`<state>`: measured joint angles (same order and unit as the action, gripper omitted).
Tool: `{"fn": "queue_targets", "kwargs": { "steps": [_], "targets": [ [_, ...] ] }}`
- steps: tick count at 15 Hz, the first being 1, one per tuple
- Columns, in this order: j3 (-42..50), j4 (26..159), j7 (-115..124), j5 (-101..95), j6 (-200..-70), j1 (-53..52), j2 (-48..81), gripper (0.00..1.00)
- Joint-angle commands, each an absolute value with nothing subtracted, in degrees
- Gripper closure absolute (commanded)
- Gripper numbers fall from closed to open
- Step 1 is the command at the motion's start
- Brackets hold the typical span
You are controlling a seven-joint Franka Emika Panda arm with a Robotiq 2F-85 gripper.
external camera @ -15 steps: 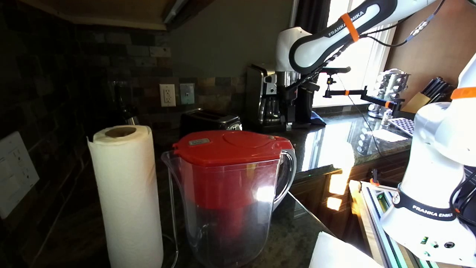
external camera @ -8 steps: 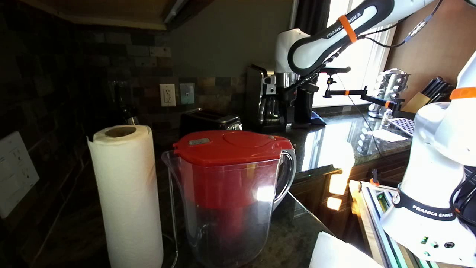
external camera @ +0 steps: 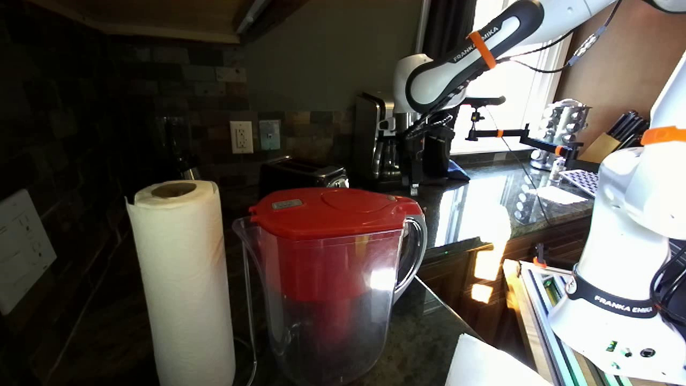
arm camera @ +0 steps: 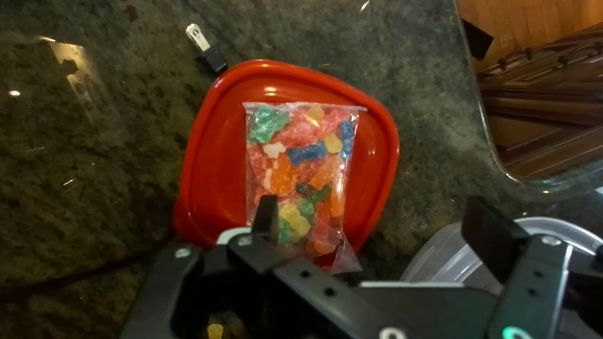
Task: Pour a sweet from the bag into the container
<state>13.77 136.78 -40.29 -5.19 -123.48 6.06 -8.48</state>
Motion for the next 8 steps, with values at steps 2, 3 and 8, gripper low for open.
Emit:
{"fn": "queue_targets", "kwargs": {
  "steps": [2, 3, 8],
  "targets": [
    [14.8, 135.3, -46.3, -0.3, -124.6, 7.9, -5.4, 0.00],
    [14.9, 135.3, -47.3, 0.3, -124.6, 8.3, -5.2, 0.00],
    [15.0, 134.8, -50.7, 2.3, -124.8, 9.9, -3.7, 0.00]
  ]
}}
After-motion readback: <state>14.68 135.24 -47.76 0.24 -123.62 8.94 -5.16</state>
